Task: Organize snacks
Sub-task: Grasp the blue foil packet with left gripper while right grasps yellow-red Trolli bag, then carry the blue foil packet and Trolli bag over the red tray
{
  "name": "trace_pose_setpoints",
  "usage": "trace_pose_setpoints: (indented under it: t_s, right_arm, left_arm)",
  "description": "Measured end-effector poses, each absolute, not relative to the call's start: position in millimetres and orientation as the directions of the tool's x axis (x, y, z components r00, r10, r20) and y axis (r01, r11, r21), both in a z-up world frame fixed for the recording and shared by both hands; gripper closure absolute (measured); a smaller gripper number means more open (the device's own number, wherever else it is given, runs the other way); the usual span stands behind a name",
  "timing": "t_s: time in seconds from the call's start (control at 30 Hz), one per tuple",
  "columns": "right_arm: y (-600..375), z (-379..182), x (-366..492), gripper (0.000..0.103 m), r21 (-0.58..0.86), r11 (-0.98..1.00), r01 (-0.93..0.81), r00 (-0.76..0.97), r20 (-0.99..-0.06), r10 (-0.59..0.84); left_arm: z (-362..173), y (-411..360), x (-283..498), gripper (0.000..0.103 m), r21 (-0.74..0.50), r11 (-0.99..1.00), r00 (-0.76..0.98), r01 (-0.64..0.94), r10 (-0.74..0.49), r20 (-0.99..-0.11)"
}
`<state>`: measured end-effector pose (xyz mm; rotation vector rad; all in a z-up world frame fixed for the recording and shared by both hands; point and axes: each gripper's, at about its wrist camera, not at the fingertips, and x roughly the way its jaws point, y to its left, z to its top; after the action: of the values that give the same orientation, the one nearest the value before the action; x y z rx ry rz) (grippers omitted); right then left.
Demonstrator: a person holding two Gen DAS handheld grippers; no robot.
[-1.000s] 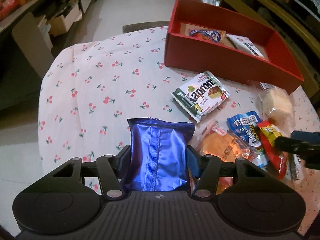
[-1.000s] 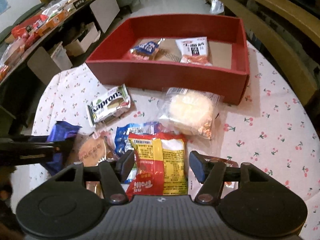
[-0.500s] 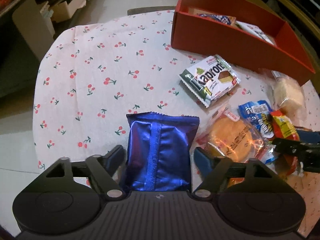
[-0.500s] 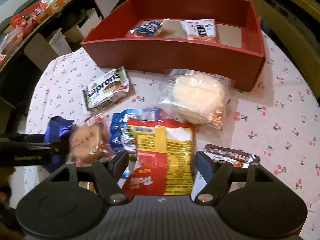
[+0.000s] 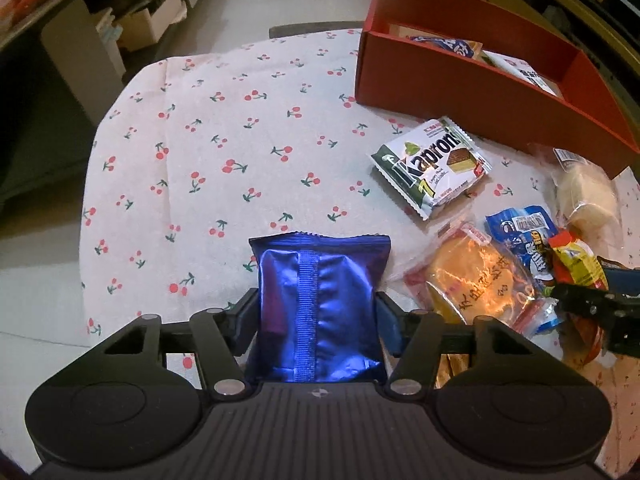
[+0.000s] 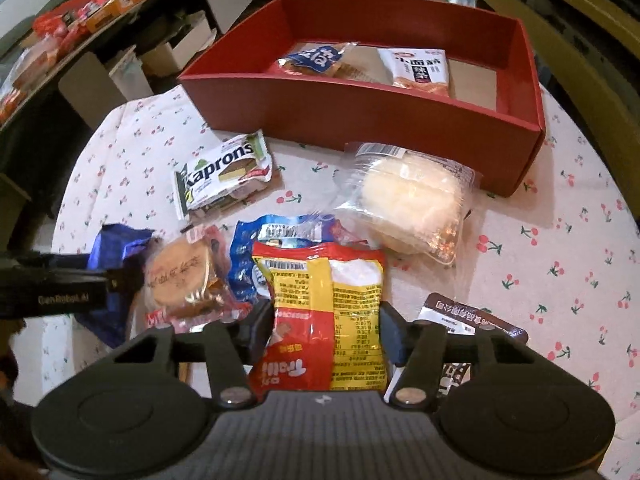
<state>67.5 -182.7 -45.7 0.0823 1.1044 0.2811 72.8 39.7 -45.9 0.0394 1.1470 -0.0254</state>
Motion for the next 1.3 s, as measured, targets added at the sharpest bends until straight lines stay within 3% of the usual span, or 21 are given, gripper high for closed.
trace_pose_setpoints:
  t_s: [0.4,0.7,0.77,0.93,1.3]
  right_arm:
    - [-181,-42,44,0.035,0.183,0.967,-0.177,0.427,-0.871,0.243]
    - [-179,-52,50,0.027,0.197,0.96,-0.201,0.399,-0.878,0.264]
    - [-178,-52,50,0.026,0.194,0.959,-0.205,0.402,-0.877,0.263]
    - [-178,-47,46,0.035,0.181,0.961,-0.209,0.41,-0.876,0.255]
    - [-189,-19,26,0.036,0.193,0.963,-0.189,0.483,-0.835,0.262]
  left_arm:
    - [-46,34,45,0.036,0.002,0.997,0.397,0.072,-0.027,-0.917]
    - [-55,31,50,0.009,0.05,0.997,0.413,0.06,0.021,-0.911]
    - [-55,32,50,0.01,0.042,0.998,0.417,0.052,0.017,-0.909]
    - [-47,24,44,0.036,0.033,0.997,0.425,0.072,-0.001,-0.905]
    - [-24,28,27,0.038,-0.051,0.998,0.454,0.033,-0.061,-0.889]
